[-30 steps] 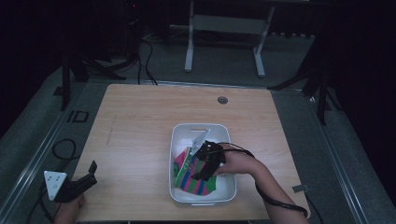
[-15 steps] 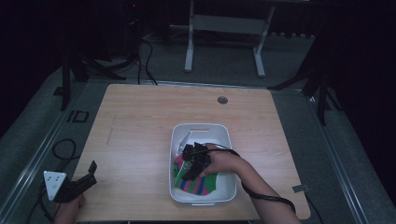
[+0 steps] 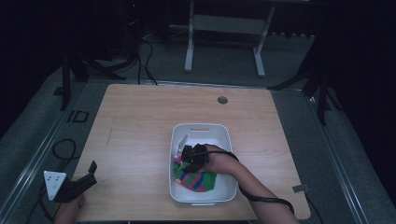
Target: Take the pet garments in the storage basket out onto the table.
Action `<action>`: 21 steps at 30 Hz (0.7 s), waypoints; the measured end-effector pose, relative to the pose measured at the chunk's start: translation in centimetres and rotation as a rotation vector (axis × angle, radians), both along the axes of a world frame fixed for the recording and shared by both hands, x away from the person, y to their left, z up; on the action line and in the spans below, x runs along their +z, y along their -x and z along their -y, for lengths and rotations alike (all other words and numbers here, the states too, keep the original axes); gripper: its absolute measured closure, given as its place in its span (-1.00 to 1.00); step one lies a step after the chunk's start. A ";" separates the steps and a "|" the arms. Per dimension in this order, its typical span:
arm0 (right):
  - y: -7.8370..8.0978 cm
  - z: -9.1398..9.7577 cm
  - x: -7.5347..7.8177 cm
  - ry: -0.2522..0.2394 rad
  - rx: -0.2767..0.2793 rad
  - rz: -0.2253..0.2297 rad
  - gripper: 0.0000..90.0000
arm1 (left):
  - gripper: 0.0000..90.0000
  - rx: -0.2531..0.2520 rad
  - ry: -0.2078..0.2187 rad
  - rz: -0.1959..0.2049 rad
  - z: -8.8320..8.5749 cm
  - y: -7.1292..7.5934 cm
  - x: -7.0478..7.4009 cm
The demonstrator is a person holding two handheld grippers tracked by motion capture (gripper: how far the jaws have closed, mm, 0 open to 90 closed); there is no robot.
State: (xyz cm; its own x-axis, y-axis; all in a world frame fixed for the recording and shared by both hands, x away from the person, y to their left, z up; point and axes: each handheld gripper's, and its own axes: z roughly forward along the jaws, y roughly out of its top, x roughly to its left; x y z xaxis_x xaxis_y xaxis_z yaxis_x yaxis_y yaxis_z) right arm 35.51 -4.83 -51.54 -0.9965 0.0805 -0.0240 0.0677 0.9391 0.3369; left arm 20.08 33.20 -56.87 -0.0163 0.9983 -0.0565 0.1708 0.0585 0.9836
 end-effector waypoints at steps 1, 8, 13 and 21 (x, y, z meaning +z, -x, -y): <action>0.0 0.2 0.2 0.000 0.000 0.008 0.54 | -0.98 0.000 0.002 0.000 0.0 0.0 0.0; -0.1 2.2 3.2 -0.082 -0.032 0.046 0.58 | -0.98 0.000 -0.001 0.000 0.0 0.0 0.0; 0.2 3.6 6.0 -0.160 -0.038 0.089 0.59 | -0.98 0.001 -0.004 -0.002 0.1 0.0 0.0; 0.7 5.0 10.1 -0.284 -0.040 0.111 0.58 | -0.98 -0.001 -0.004 -0.002 0.0 0.0 0.0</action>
